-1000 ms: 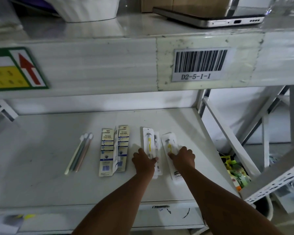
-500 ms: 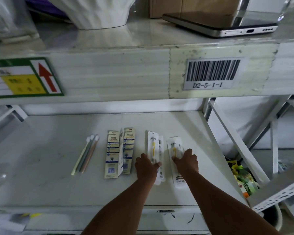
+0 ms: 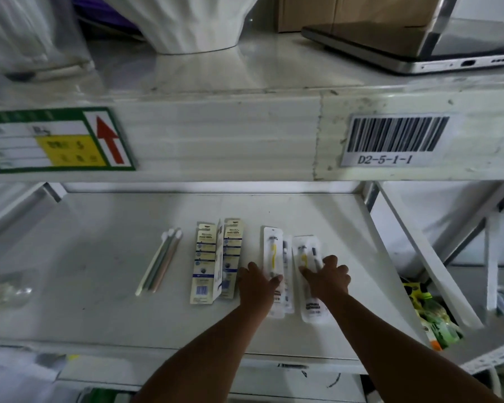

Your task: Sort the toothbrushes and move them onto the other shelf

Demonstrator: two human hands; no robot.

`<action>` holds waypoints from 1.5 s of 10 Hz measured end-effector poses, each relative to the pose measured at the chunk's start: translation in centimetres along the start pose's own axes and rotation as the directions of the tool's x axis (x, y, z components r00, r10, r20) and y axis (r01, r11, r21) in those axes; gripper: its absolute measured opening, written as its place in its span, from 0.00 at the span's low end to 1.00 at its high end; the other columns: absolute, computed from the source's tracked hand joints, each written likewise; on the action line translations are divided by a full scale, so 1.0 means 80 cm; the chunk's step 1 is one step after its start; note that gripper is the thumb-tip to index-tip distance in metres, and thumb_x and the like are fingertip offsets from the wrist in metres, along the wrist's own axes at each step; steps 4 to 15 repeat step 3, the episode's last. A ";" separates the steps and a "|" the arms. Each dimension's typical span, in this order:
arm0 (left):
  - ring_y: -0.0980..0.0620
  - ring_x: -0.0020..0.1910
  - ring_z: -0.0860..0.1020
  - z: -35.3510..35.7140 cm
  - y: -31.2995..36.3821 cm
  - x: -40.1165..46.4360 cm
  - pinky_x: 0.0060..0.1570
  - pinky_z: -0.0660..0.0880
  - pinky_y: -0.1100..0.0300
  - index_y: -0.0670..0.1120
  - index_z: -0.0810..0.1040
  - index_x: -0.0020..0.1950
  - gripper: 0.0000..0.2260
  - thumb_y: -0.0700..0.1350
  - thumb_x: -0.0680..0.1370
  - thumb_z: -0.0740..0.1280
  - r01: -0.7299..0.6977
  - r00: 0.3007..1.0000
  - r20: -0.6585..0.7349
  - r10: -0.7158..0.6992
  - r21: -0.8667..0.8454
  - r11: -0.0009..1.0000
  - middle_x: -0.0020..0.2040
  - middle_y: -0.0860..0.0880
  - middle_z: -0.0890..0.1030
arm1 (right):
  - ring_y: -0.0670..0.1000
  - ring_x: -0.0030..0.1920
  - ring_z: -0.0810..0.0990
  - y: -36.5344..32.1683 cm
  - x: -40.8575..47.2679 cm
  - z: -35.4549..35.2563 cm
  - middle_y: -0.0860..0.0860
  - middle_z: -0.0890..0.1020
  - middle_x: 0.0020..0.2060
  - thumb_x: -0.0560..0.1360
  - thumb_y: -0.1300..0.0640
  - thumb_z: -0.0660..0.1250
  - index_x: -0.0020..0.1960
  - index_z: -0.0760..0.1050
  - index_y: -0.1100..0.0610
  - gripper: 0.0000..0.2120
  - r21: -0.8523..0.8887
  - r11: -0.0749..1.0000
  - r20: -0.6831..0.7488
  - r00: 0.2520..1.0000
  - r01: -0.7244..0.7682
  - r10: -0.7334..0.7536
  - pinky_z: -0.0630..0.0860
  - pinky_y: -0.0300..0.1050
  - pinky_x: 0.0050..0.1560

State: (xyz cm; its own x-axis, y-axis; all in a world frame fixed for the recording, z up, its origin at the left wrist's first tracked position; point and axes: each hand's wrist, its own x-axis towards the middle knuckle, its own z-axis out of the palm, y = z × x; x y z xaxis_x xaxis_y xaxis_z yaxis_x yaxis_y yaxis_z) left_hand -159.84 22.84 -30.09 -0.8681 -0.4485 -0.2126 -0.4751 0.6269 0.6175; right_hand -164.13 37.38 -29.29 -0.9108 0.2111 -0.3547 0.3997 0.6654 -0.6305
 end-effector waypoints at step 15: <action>0.43 0.62 0.74 -0.108 -0.009 -0.008 0.52 0.72 0.56 0.46 0.65 0.68 0.29 0.63 0.74 0.62 -0.236 0.923 0.313 0.226 -0.007 0.972 0.67 0.43 0.71 | 0.56 0.56 0.75 -0.033 -0.015 -0.052 0.59 0.70 0.65 0.74 0.50 0.69 0.74 0.64 0.57 0.31 -0.087 0.987 0.249 0.962 0.135 -0.110 0.75 0.42 0.44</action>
